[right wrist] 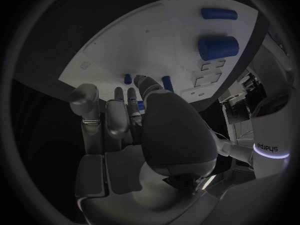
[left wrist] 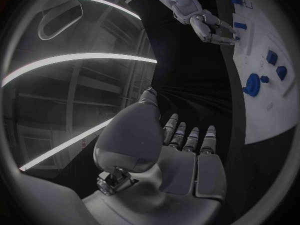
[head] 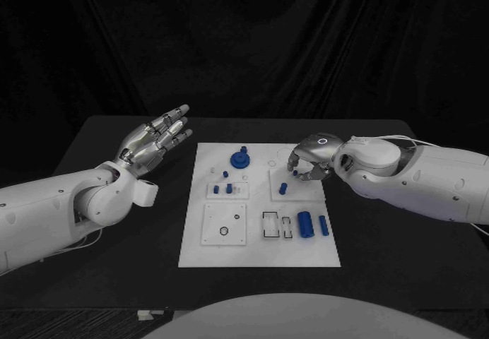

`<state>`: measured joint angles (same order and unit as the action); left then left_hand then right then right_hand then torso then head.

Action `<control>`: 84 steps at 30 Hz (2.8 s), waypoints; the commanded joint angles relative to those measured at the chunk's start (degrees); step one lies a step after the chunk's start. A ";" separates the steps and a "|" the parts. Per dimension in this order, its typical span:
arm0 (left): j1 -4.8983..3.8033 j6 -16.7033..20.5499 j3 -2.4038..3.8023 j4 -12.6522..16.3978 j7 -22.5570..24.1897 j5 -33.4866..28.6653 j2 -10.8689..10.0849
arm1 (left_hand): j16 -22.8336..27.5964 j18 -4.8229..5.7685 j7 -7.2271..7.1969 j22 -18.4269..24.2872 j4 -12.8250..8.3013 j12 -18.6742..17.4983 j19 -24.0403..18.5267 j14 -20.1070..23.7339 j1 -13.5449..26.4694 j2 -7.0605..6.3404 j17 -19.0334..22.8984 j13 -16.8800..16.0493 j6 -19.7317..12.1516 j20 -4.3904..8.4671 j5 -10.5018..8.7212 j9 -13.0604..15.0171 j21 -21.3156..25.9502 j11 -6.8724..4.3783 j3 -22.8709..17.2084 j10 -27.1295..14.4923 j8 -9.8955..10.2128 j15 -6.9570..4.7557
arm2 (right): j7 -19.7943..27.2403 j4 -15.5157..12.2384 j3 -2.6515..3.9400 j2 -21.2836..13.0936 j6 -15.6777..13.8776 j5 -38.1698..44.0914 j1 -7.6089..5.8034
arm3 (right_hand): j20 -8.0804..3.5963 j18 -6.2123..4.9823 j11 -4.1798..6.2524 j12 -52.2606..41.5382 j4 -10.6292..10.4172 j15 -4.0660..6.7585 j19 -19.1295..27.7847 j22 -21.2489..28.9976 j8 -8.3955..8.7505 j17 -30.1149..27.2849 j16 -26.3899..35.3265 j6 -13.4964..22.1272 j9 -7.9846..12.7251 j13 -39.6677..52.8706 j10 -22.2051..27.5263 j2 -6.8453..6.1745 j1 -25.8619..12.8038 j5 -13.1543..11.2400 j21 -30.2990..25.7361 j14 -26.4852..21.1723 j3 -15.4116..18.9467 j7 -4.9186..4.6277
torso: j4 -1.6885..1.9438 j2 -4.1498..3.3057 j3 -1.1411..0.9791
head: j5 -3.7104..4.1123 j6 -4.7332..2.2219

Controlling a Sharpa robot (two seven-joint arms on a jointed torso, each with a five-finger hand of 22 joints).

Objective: Assemble the parts on the task board

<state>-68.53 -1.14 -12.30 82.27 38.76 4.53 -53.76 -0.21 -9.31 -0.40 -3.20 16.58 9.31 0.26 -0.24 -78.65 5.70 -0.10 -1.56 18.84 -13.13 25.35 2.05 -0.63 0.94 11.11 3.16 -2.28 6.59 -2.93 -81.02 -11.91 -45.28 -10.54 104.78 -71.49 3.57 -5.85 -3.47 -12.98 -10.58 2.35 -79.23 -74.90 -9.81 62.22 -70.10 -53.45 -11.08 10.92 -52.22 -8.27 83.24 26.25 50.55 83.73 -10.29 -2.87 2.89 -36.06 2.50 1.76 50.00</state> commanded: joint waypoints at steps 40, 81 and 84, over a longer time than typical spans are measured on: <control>0.48 -2.22 0.06 -1.49 11.00 -0.43 1.19 | -1.42 -0.92 1.95 -0.59 -0.29 2.19 0.30 -1.39 -5.82 3.19 -0.58 -0.26 1.01 -2.53 6.00 0.13 -0.01 3.00 -0.55 0.59 0.13 2.68 | 4.49 3.48 0.03 1.55 -7.13 -1.34 1.56 | -0.82 -0.64 1.18 -4.20 5.09 1.07 -0.58 -6.54 -5.66 0.48 0.13 -7.34 -8.30 -0.20 -10.74 2.30 2.46 0.35 1.06 0.13 -5.68 -2.60 | 0.00 0.10 0.09 | -0.49 0.00; 0.93 -2.73 0.05 -1.87 9.82 -0.43 1.30 | -1.91 -0.94 2.28 -1.11 -0.58 2.82 0.49 -1.73 -7.24 3.46 -0.70 -0.33 1.19 -3.20 6.69 0.14 -0.13 3.92 -0.85 0.88 0.12 3.06 | 1.92 -14.27 0.03 2.98 -4.32 -2.36 -1.60 | 0.50 -0.52 0.29 -2.38 7.08 -0.83 -0.08 -6.63 -4.25 -0.50 1.07 -7.02 -9.19 -1.32 -13.33 1.66 3.27 2.93 1.35 -0.36 -7.73 -3.92 | 0.03 0.11 0.15 | -4.85 0.00; 1.17 -2.77 0.05 -1.93 9.80 -0.43 1.23 | -1.91 -0.94 2.28 -1.14 -0.59 2.78 0.51 -1.72 -7.30 3.46 -0.70 -0.32 1.12 -3.26 6.69 0.13 -0.14 3.94 -0.86 0.86 0.13 3.09 | 2.18 -13.73 0.03 4.03 -4.22 -2.36 -0.84 | 0.51 -0.53 0.28 -2.37 7.14 -0.84 -0.06 -6.63 -4.16 -0.51 1.08 -7.00 -9.16 -1.33 -13.39 1.62 3.29 3.00 1.35 -0.36 -7.78 -3.93 | 0.04 0.10 0.14 | -5.40 0.00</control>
<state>-67.50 -3.17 -12.30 80.28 38.84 4.43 -52.53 -1.76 -9.30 1.65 -4.30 15.95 11.93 0.88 -2.07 -85.35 9.06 -0.73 -1.81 20.06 -15.98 31.83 2.11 -0.63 4.63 10.48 3.99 -2.28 9.23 -0.97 -94.92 -11.92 -41.50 -15.69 102.32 -72.60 3.58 -5.84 -3.54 -15.08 -3.60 1.95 -79.22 -74.90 -14.24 61.68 -69.23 -60.38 -20.32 9.51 -65.00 -6.77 85.82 29.07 51.70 83.46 -17.86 -6.57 2.91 -35.95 2.65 -3.25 50.00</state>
